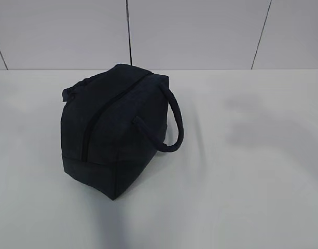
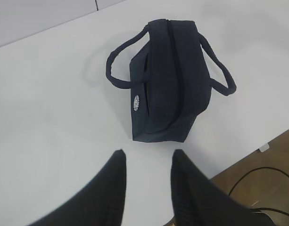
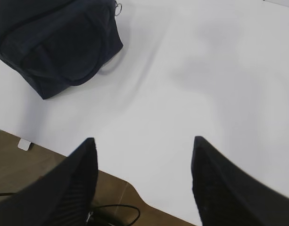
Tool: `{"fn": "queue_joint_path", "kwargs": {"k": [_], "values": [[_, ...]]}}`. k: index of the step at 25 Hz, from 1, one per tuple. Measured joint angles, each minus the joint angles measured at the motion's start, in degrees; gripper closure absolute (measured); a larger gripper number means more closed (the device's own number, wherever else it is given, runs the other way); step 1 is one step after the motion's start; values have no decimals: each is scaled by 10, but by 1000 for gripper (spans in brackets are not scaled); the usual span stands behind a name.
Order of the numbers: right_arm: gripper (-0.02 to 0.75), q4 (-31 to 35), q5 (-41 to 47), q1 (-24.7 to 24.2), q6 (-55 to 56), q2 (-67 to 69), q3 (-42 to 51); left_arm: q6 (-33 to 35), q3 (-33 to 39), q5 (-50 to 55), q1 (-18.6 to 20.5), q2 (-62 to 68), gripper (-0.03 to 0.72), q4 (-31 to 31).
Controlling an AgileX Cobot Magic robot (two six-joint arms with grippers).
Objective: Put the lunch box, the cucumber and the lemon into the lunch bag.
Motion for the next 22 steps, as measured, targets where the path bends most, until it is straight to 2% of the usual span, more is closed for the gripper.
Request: {"fn": "queue_joint_path", "kwargs": {"k": [9,16,22], "values": [[269,0,0,0,0,-145,144,-1,107,1,0,-145,462,0],[269,0,-56,0,0,-257,273,-1,204,2,0,-269,462,2],[269,0,-68,0,0,-352,363,-1,294,-1,0,-367,462,3]]}}
